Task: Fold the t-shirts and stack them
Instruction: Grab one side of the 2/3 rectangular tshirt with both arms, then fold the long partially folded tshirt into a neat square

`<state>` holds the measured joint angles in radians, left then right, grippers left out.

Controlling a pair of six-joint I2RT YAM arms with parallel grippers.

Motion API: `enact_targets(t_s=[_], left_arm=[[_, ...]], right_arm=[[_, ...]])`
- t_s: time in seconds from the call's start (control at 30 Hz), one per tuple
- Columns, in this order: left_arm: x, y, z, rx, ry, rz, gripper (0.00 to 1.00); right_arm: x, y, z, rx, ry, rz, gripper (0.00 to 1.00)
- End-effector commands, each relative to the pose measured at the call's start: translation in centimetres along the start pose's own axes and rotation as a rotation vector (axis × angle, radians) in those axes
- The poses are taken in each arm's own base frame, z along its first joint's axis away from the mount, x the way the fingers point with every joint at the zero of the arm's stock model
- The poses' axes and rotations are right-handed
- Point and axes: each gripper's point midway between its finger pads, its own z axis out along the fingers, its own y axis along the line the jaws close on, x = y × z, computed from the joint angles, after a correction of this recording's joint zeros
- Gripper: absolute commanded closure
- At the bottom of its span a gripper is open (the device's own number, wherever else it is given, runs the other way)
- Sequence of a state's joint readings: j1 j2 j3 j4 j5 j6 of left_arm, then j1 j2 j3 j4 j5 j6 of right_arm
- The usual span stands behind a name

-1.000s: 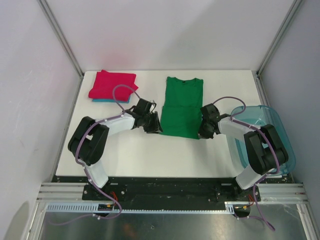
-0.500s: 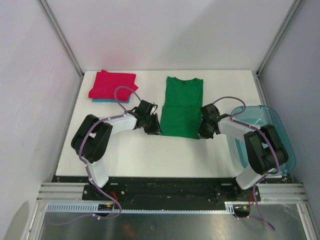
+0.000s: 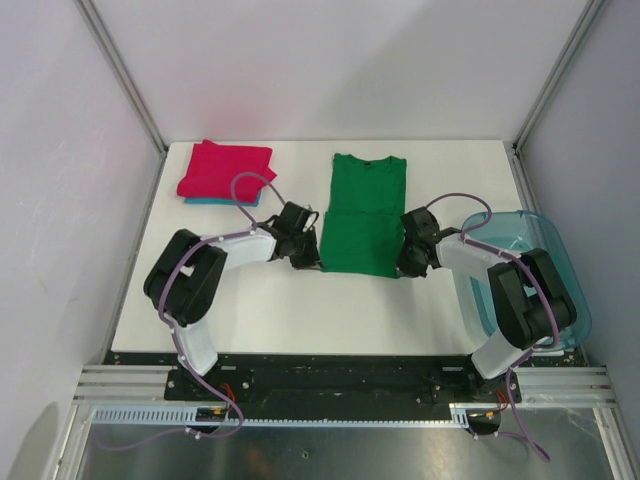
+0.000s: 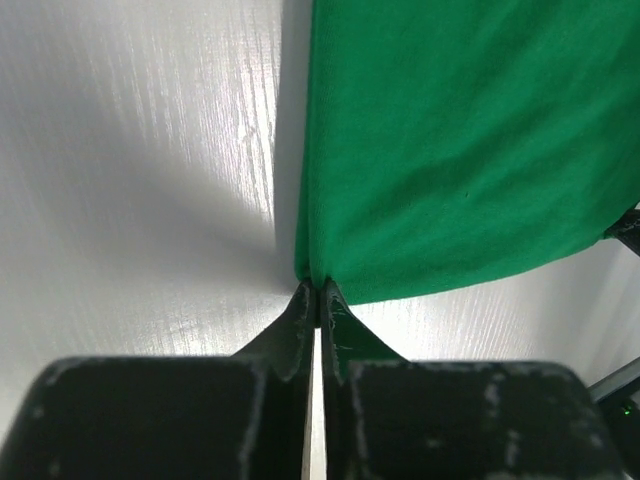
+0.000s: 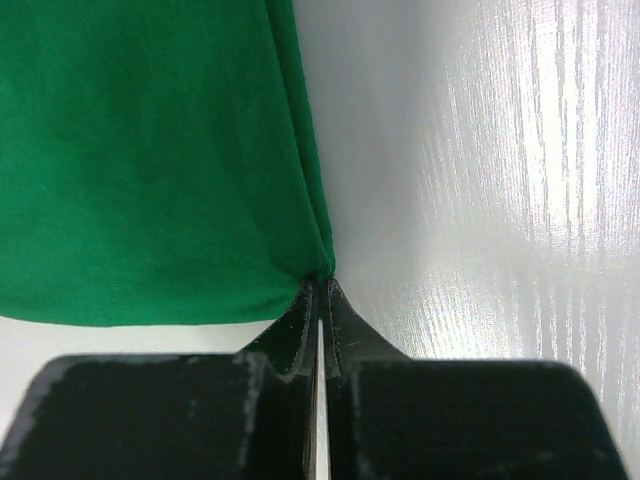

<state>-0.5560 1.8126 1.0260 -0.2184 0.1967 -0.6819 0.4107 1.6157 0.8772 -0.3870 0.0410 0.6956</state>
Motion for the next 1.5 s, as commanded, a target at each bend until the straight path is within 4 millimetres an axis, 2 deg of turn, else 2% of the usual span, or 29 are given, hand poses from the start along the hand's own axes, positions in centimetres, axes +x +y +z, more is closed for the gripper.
enact_targets(t_s=[0.0,0.17,0.37,0.53,0.67,0.83,1.0,1.13,1.2,1.33,1.47], left_arm=[[0.6,-0.1,-0.9,-0.007,-0.018,0.004,0.99],[2.0,0.0,-2.7,0.004,-0.030,-0.009,1.00],[5.3,0.1,-4.9,0.026,-0.022,-0.009,1.00],[8.9,0.5,-7.2,0.052,-0.025,-0.038,1.00],[11.5,0.4,-9.2,0.097,-0.033,-0.066,1.00],[12.8,-0.3,-11.5,0.141,-0.062,-0.091,1.00],[11.9,-1.3,-12.9,0.177,-0.107,-0.082,1.00],[10.3,-2.8,-13.8,0.195,-0.147,-0.051,1.00],[9.1,-3.8,-14.3,0.197,-0.173,-0.033,1.00],[5.6,-5.8,-15.2,0.197,-0.227,-0.008,1.00],[1.2,-7.1,-15.1,0.177,-0.270,0.001,1.00]], right_arm=[[1.7,-1.6,0.7,0.058,0.039,-0.033,1.00],[2.8,-1.3,-0.9,0.005,0.039,-0.015,1.00],[5.9,-1.3,-3.5,-0.034,0.052,-0.015,1.00],[8.9,-1.9,-6.6,-0.057,0.043,0.005,1.00],[10.5,-2.4,-9.7,-0.100,0.016,0.033,1.00],[11.9,-2.6,-12.5,-0.158,0.010,0.050,1.00],[11.8,-2.7,-13.6,-0.181,-0.012,0.037,1.00],[10.2,-1.8,-14.5,-0.179,-0.056,0.016,1.00],[8.7,-1.3,-15.1,-0.170,-0.093,0.009,1.00],[4.3,0.3,-16.4,-0.186,-0.157,0.010,1.00],[-0.2,1.9,-15.9,-0.218,-0.189,0.014,1.00]])
